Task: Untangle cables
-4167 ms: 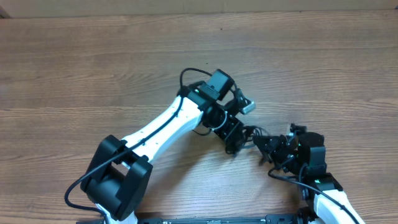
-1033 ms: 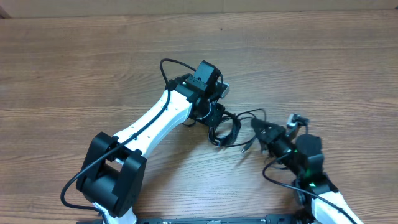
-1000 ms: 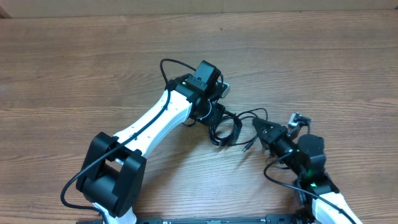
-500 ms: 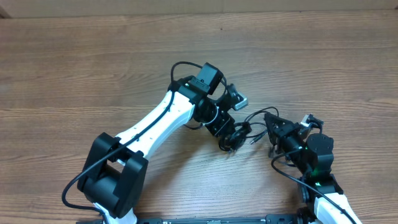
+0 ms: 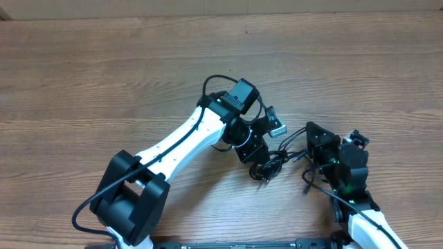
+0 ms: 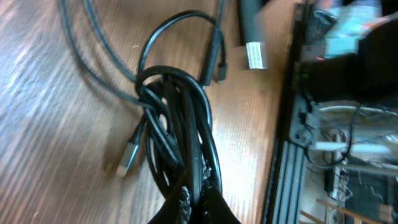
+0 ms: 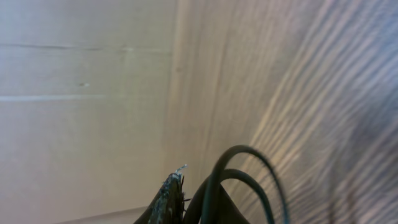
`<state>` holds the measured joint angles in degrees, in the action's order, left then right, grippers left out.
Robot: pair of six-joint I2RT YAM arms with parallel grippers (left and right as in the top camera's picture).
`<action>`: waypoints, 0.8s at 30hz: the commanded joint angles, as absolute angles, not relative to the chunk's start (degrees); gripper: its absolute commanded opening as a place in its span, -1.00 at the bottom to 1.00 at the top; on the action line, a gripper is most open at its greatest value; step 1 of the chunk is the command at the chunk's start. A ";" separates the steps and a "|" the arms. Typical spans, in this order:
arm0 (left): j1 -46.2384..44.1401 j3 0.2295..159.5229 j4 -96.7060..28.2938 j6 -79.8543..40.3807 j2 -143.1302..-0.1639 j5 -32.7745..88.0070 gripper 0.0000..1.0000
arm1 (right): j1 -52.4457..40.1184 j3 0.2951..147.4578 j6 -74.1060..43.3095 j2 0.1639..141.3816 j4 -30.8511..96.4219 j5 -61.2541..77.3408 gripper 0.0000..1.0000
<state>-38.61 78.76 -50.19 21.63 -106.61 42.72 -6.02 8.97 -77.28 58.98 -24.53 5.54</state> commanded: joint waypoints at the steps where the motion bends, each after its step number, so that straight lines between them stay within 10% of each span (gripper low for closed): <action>1: -39.38 79.85 -50.76 30.30 -104.88 54.17 -0.91 | -5.78 9.08 -76.16 62.08 -24.97 4.62 -0.77; 16: -41.23 79.85 -50.57 43.94 -104.88 79.50 -0.92 | -5.76 9.08 -71.18 72.84 -25.85 10.46 -0.67; 24: -36.58 79.88 -48.10 40.42 -104.88 75.37 -0.92 | -5.76 9.08 -66.94 72.84 -23.57 11.68 0.04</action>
<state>-38.89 78.76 -49.10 40.84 -106.61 72.75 -5.74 8.97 -69.28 72.60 -24.10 10.44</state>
